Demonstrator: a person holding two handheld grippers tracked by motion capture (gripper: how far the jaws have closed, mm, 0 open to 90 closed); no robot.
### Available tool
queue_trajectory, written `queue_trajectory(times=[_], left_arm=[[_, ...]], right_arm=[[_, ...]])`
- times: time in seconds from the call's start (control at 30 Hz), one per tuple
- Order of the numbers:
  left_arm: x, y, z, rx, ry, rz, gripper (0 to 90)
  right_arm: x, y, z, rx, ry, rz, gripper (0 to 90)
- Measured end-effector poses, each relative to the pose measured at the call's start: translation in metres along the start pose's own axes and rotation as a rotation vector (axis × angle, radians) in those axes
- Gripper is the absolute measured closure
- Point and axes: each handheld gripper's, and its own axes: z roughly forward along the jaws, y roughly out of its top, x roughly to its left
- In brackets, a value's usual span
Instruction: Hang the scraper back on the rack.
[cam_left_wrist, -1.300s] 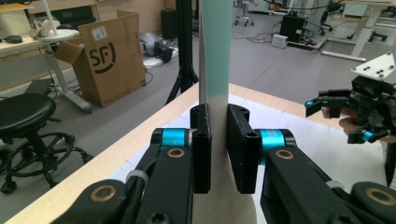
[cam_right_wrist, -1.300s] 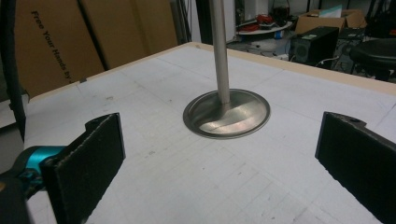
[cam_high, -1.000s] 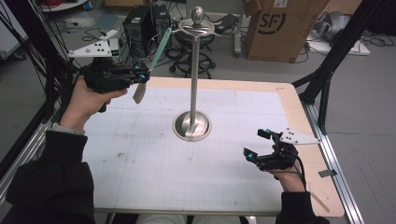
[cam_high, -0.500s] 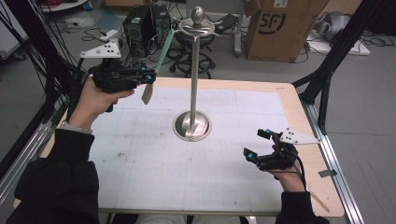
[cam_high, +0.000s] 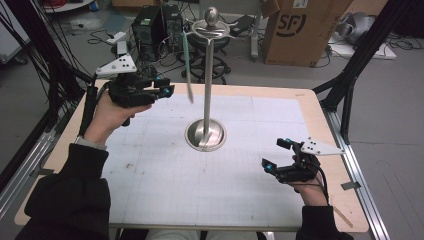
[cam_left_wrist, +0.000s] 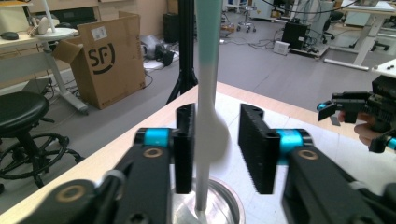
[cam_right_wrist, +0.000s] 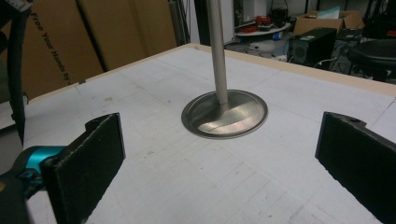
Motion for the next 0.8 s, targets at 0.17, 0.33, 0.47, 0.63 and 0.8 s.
queue_trajectory(times=[0.17,0.33,0.47,0.63,0.8], left_arm=[[-0.006,-0.017,-0.001,-0.015,-0.023,0.028,45.8],[-0.012,-0.035,-0.002,-0.031,-0.026,0.064,26.4],[-0.016,-0.051,-0.001,-0.019,0.007,0.077,16.4],[-0.016,-0.076,-0.001,0.001,0.014,0.036,8.5],[-0.017,-0.101,-0.004,0.003,0.018,-0.008,6.6]], right_arm=[[0.001,0.000,0.002,0.004,0.000,-0.005,0.5],[0.001,0.000,0.002,0.003,-0.001,-0.006,0.5],[0.001,0.000,0.001,0.000,-0.003,-0.006,0.5],[0.001,-0.001,0.002,0.000,0.001,-0.003,0.5],[0.001,-0.002,0.003,0.002,-0.001,0.000,0.5]])
